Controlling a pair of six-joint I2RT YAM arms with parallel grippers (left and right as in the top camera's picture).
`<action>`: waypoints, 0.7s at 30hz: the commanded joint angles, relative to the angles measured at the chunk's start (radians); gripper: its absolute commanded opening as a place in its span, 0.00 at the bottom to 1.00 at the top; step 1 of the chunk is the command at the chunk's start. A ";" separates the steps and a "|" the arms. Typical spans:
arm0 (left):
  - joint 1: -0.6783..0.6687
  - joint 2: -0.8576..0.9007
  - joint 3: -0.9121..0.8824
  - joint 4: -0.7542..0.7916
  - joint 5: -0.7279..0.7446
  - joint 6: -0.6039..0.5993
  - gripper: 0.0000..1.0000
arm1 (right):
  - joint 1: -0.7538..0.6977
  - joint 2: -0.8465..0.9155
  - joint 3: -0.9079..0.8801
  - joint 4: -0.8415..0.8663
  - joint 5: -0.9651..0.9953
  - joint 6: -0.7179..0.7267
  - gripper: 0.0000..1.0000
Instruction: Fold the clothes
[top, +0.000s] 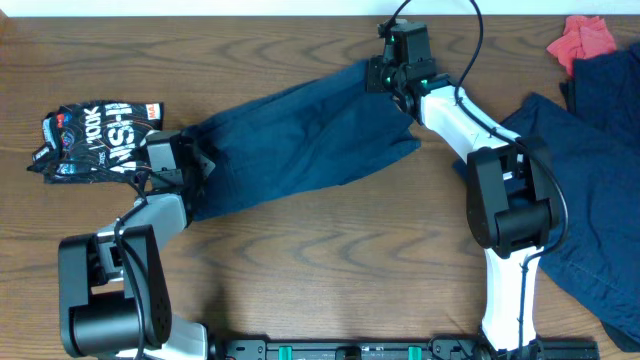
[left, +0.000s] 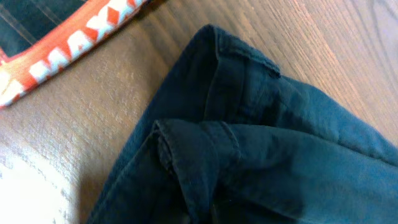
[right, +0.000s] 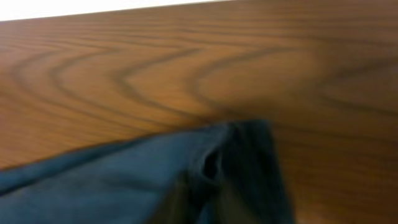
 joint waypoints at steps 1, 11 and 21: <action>0.016 0.023 0.044 0.015 -0.023 0.104 0.49 | -0.020 -0.002 0.035 0.000 0.060 -0.013 0.66; 0.016 -0.128 0.135 -0.124 0.085 0.208 0.98 | -0.069 -0.173 0.035 -0.272 0.057 -0.013 0.99; -0.047 -0.290 0.134 -0.472 0.092 0.204 0.98 | -0.080 -0.143 0.012 -0.655 -0.049 -0.012 0.90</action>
